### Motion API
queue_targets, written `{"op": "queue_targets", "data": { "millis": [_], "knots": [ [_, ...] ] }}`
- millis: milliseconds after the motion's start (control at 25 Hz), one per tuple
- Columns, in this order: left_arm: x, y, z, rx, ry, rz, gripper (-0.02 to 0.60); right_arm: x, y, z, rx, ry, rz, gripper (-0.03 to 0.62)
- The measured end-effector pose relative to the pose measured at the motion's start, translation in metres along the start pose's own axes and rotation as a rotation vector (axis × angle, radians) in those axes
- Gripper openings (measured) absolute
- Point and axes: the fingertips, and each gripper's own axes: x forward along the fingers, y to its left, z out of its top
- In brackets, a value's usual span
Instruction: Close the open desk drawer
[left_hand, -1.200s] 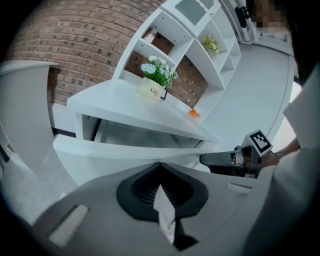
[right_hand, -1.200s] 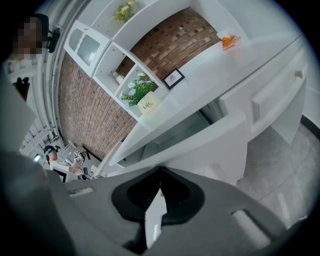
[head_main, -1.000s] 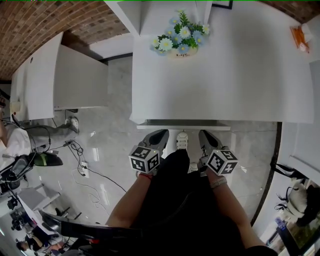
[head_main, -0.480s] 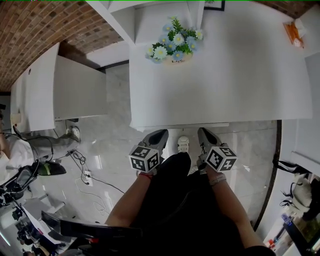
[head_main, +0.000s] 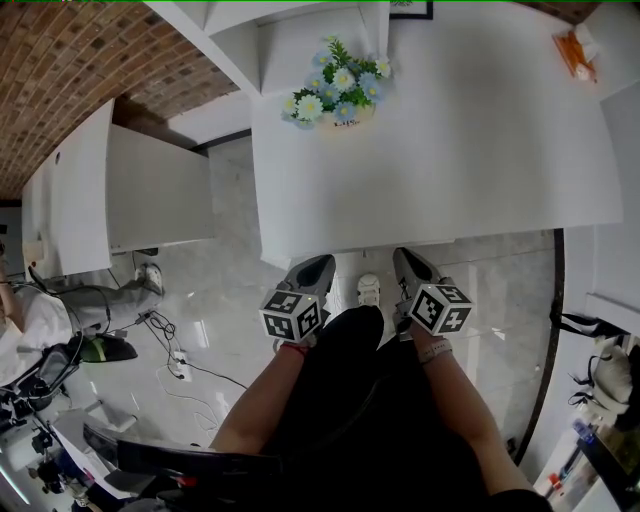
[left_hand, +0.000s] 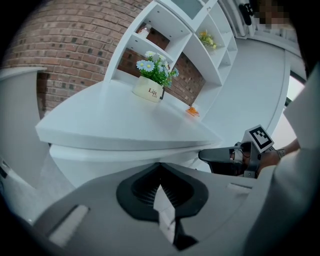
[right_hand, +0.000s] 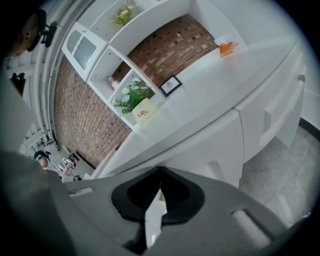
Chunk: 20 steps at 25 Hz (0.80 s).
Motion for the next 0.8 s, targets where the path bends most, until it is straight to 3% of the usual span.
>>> {"op": "queue_targets", "data": {
  "millis": [320, 600, 800],
  "knots": [
    [0.003, 0.003, 0.002, -0.033, -0.044, 0.031, 0.003, 0.003, -0.001, 0.001, -0.014, -0.015, 0.005, 0.003],
    [-0.003, -0.006, 0.007, -0.027, -0.065, -0.005, 0.003, -0.001, -0.003, 0.002, 0.017, -0.018, 0.076, 0.002],
    [-0.021, -0.017, 0.009, 0.015, -0.085, 0.0, 0.003, -0.022, 0.001, 0.011, -0.045, -0.038, 0.106, 0.002]
  ]
}}
